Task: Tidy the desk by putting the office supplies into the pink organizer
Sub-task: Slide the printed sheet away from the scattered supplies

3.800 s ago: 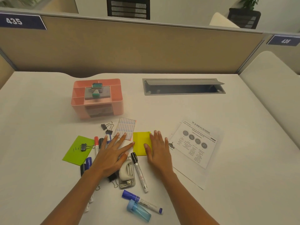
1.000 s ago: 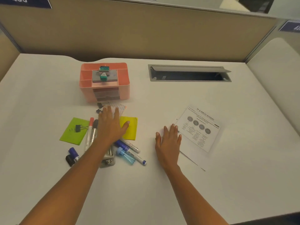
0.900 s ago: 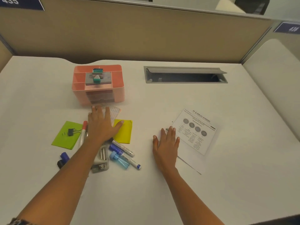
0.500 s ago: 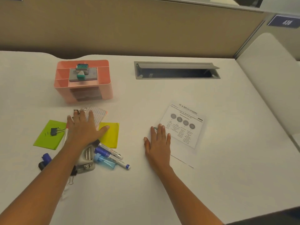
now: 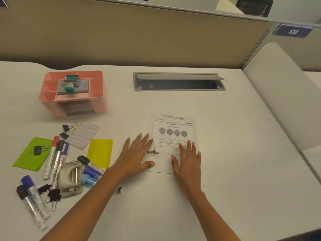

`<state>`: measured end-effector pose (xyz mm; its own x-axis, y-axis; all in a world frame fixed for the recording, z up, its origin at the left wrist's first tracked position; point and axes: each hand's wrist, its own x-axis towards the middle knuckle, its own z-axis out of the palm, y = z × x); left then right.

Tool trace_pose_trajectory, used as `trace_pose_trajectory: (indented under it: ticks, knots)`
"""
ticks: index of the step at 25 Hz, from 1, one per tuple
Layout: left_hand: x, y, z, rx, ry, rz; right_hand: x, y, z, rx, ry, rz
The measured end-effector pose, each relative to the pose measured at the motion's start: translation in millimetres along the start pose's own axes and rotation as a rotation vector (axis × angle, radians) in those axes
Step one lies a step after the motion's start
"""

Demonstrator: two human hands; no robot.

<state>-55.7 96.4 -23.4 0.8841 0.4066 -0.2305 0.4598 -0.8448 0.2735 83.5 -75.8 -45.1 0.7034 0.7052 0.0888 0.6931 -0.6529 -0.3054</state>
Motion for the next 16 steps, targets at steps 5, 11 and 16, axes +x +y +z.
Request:
trace_pose_trajectory:
  ticks: [5, 11, 16]
  knots:
    - [-1, 1, 8, 0.048, 0.012, -0.055, 3, 15, 3, -0.016, -0.114, -0.032]
    - [-12, 0, 19, 0.017, 0.108, -0.178, 29, 13, 6, -0.024, -0.153, -0.158]
    - [-13, 3, 17, -0.019, 0.133, -0.194, 36, 13, 3, 0.064, -0.125, -0.124]
